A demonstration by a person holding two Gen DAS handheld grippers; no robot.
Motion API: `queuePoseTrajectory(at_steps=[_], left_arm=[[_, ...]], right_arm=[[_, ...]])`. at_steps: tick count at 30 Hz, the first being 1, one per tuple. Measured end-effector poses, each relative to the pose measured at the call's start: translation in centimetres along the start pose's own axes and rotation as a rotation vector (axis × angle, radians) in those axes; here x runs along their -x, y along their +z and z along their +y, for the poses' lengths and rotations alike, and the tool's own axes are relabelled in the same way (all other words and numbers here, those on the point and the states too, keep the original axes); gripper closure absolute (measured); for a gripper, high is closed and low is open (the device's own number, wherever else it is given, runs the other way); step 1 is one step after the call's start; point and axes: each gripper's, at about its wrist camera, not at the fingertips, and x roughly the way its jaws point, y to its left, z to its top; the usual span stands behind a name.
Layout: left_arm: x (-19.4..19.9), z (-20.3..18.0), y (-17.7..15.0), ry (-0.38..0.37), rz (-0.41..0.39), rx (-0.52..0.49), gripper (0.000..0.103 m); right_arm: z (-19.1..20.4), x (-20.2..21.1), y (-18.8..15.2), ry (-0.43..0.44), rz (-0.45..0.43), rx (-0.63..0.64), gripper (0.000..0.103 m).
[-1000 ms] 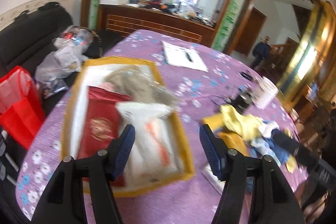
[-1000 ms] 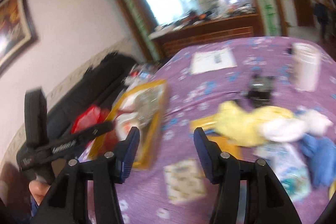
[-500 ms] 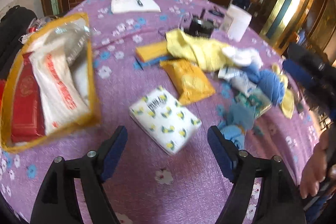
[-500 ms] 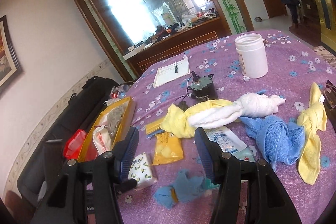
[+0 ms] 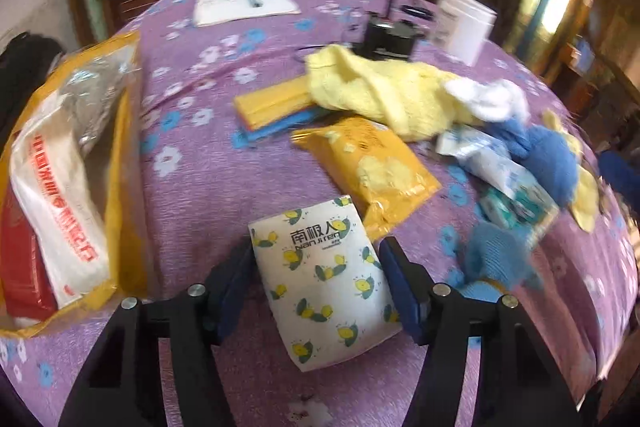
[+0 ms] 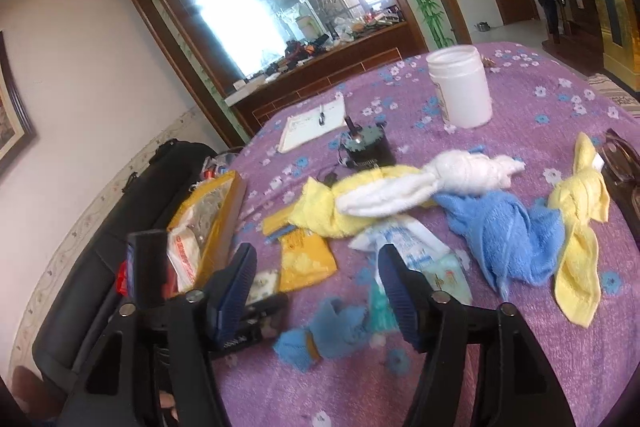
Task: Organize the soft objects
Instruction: 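Grasp the bee-print tissue pack with left tool while right tool grasps the blue cloth, then carry the tissue pack and blue cloth to the box and lower them in with both tools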
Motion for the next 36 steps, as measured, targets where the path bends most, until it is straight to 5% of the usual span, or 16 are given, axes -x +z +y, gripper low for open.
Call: queuePoseTrajectory(at_steps=[6, 16, 22, 29, 36], left_arm=[[1.8, -0.6, -1.1, -0.005, -0.031, -0.102, 0.042], [0.9, 0.4, -1.4, -0.049, -0.011, -0.064, 0.042], [1.5, 0.3, -1.4, -0.06, -0.053, -0.072, 0.045], [2.7, 1.0, -1.4, -0.107, -0.117, -0.042, 0.045], [2.5, 0.7, -1.3, -0.097, -0.118, -0.049, 0.045]], right_arm=[[-0.2, -1.4, -2.8, -0.02, 0.146, -0.019, 0.033], [1.2, -6.7, -3.9, -0.136, 0.278, 0.013, 0.034], [3.3, -6.3, -3.8, -0.148, 0.206, 0.145, 0.071], [3.1, -4.1, -2.5, -0.118, 0.044, 0.127, 0.072], [2.3, -5.2, -2.8, -0.101, 0.056, 0.091, 0.072]])
